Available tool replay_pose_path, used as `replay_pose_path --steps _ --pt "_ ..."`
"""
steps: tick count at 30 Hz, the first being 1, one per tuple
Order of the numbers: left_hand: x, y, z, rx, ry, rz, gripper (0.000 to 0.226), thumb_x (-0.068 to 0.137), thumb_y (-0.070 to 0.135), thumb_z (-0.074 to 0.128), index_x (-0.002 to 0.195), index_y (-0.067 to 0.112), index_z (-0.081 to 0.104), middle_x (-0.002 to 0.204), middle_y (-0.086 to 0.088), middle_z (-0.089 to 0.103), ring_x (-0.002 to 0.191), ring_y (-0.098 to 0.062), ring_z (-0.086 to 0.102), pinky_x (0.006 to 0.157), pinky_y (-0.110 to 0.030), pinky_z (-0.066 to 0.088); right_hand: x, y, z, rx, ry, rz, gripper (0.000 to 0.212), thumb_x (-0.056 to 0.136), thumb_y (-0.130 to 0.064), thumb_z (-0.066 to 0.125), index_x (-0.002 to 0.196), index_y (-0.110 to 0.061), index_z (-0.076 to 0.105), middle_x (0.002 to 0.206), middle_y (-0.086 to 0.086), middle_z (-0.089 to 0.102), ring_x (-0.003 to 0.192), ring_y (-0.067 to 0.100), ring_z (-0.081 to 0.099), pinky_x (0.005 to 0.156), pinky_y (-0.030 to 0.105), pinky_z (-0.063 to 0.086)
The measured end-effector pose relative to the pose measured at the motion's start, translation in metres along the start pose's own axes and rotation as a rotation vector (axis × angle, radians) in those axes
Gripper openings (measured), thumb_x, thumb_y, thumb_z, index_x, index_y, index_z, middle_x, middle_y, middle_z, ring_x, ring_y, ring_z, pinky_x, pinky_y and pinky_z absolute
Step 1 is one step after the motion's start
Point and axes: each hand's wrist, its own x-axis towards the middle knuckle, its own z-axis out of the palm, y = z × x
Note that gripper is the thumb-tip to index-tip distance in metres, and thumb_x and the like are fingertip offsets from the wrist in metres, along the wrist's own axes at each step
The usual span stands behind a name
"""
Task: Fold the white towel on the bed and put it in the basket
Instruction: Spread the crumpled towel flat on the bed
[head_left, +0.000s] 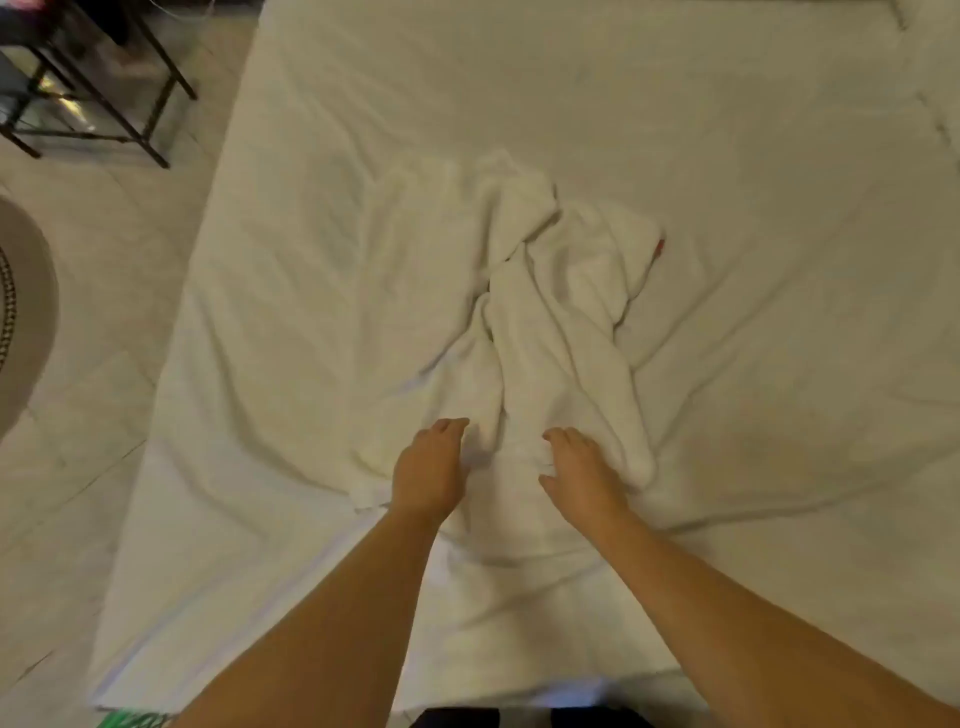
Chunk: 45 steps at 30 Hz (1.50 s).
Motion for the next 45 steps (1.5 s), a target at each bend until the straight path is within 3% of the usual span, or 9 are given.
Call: replay_pose_path --steps 5,9,13,21,25,28,34,41,45 --pt "0.015 -0.015 0.031 0.077 0.057 -0.113 0.036 0.094 0.023 0.063 0.130 0.029 0.058 0.123 0.005 0.061 0.107 -0.026 0.059 0.073 -0.038 0.053 0.023 0.009 0.038 -0.064 0.029 0.024 0.065 0.085 -0.025 0.076 0.140 -0.023 0.041 0.135 -0.001 0.050 0.122 0.024 0.049 0.095 0.038 0.053" --pt "0.021 -0.020 0.035 0.074 0.129 -0.167 0.019 0.101 0.021 0.053 0.115 0.027 0.064 0.112 0.006 0.060 0.103 -0.024 0.054 0.059 -0.035 0.039 0.038 0.016 0.049 -0.098 0.159 -0.024 0.047 0.080 -0.011 0.079 0.120 -0.018 0.057 0.115 0.003 0.061 0.104 0.025 0.058 0.091 0.036 0.053" --pt "0.021 -0.020 0.029 0.031 0.119 -0.199 0.026 0.102 0.017 0.049 0.121 0.029 0.061 0.111 0.005 0.060 0.103 -0.024 0.053 0.063 -0.036 0.040 0.042 0.018 0.042 -0.011 0.207 -0.035 0.027 0.078 0.005 0.074 0.093 -0.014 0.062 0.095 0.007 0.064 0.087 0.028 0.061 0.076 0.037 0.051" --pt "-0.012 -0.018 -0.023 -0.368 0.121 -0.285 0.018 0.099 0.014 0.041 0.104 0.025 0.055 0.093 0.000 0.063 0.087 -0.027 0.062 0.070 -0.037 0.047 0.007 0.015 -0.027 0.144 0.103 -0.019 0.025 0.096 0.006 0.042 0.098 -0.019 0.038 0.080 0.005 0.057 0.070 0.025 0.059 0.067 0.044 0.053" --pt "-0.041 -0.003 -0.092 -0.560 0.269 -0.265 0.015 0.103 0.016 0.040 0.103 0.020 0.054 0.087 -0.003 0.066 0.080 -0.028 0.063 0.071 -0.039 0.049 -0.017 0.003 -0.092 0.147 0.194 -0.046 0.009 0.097 -0.003 0.048 0.099 -0.012 0.050 0.082 0.010 0.063 0.072 0.026 0.057 0.061 0.037 0.047" --pt "-0.064 0.008 -0.151 -0.552 0.359 -0.249 0.014 0.105 0.019 0.039 0.096 0.018 0.051 0.082 -0.006 0.063 0.075 -0.029 0.060 0.066 -0.041 0.048 -0.038 -0.011 -0.143 0.143 0.276 -0.129 0.010 0.097 -0.019 0.056 0.097 -0.010 0.059 0.087 0.011 0.065 0.081 0.030 0.056 0.067 0.040 0.051" --pt "-0.111 0.010 -0.243 -0.291 0.353 -0.185 0.005 0.092 0.015 0.064 0.095 0.018 0.065 0.084 0.000 0.066 0.078 -0.025 0.061 0.066 -0.033 0.044 -0.084 -0.027 -0.222 -0.014 0.295 -0.105 0.007 0.094 -0.009 0.058 0.088 -0.008 0.063 0.089 0.015 0.065 0.087 0.034 0.057 0.067 0.039 0.050" --pt "-0.157 0.005 -0.294 -0.073 0.352 -0.209 0.024 0.089 0.011 0.054 0.066 0.016 0.054 0.068 -0.003 0.055 0.068 -0.029 0.054 0.057 -0.033 0.034 -0.122 -0.024 -0.272 -0.002 -0.137 0.036 0.033 0.095 -0.033 0.062 0.119 -0.013 0.070 0.120 0.014 0.067 0.105 0.031 0.065 0.072 0.029 0.045" --pt "-0.168 0.013 -0.332 -0.054 0.425 -0.140 0.024 0.094 0.016 0.056 0.070 0.012 0.056 0.069 -0.006 0.058 0.070 -0.031 0.055 0.060 -0.036 0.042 -0.134 -0.036 -0.327 -0.068 -0.077 0.037 0.023 0.094 -0.031 0.057 0.079 -0.015 0.064 0.081 0.008 0.061 0.082 0.028 0.060 0.052 0.027 0.033"
